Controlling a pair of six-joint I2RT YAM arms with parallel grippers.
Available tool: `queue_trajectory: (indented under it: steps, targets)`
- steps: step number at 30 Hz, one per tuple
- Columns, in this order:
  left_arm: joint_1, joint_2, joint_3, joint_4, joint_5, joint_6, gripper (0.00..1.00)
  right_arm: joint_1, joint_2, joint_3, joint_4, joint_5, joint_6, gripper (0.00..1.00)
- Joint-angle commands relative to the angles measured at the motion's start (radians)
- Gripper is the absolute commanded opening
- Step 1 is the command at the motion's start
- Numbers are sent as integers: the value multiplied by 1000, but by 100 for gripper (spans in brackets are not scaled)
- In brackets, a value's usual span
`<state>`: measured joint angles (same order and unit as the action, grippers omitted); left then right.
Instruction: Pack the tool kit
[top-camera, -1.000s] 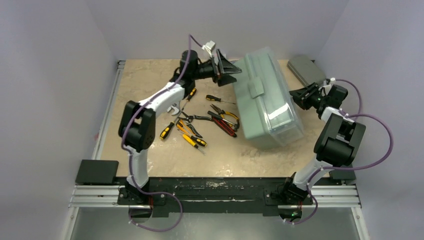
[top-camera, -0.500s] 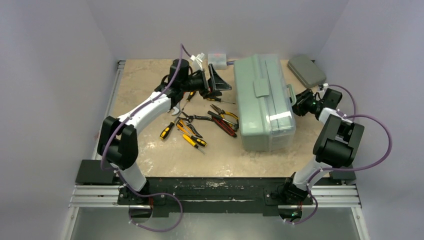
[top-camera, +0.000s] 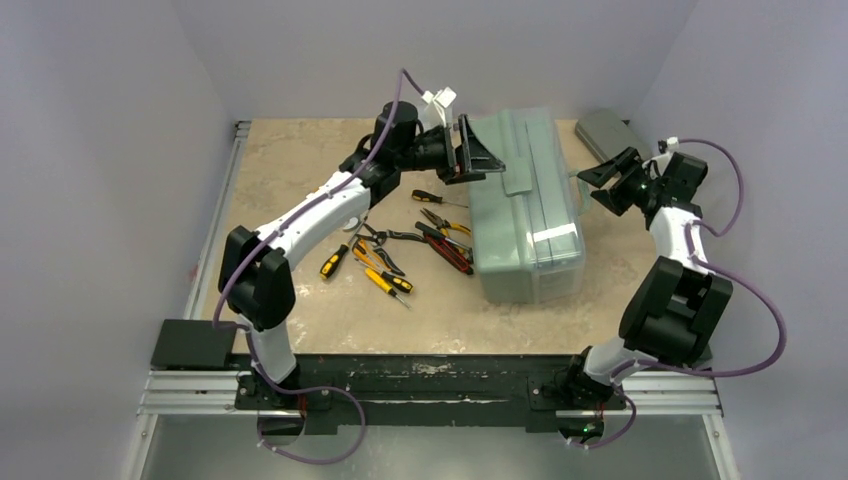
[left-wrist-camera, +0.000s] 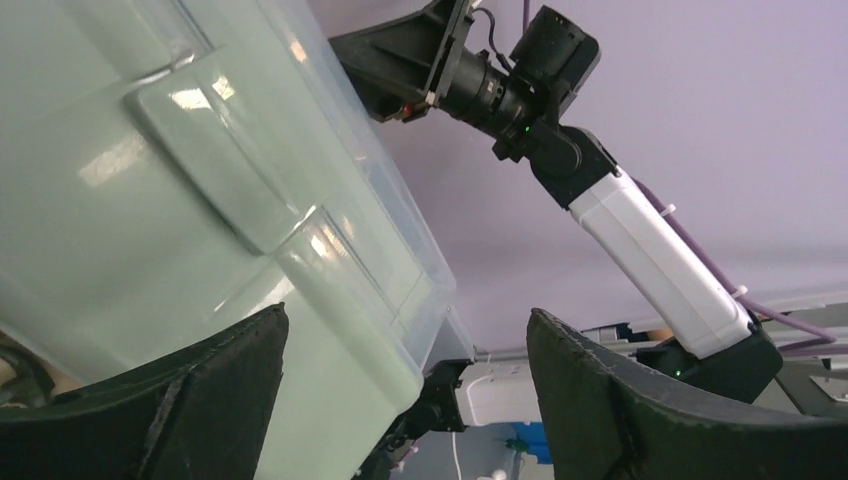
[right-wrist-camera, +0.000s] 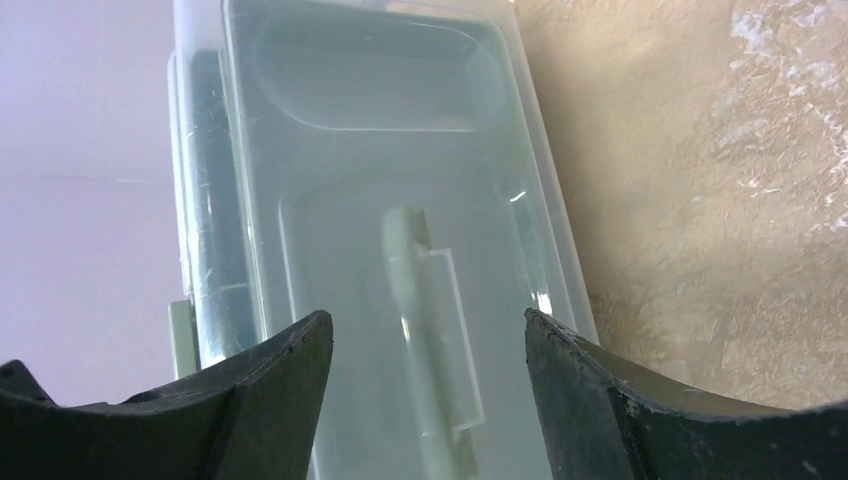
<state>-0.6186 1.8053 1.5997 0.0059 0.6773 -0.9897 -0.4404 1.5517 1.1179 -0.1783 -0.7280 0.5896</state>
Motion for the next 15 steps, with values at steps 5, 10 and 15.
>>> queue_trajectory:
  steps: [5,10,15]
  targets:
    - [-22,149,201,-132,-85,-27,85,5,-63,32,-7,-73,-11,72]
    - [-38,233,316,-224,-119,-23,85,23,-93,36,0,-138,-21,80]
    - [-45,271,349,-230,-135,-43,85,94,-101,79,-78,-140,-80,82]
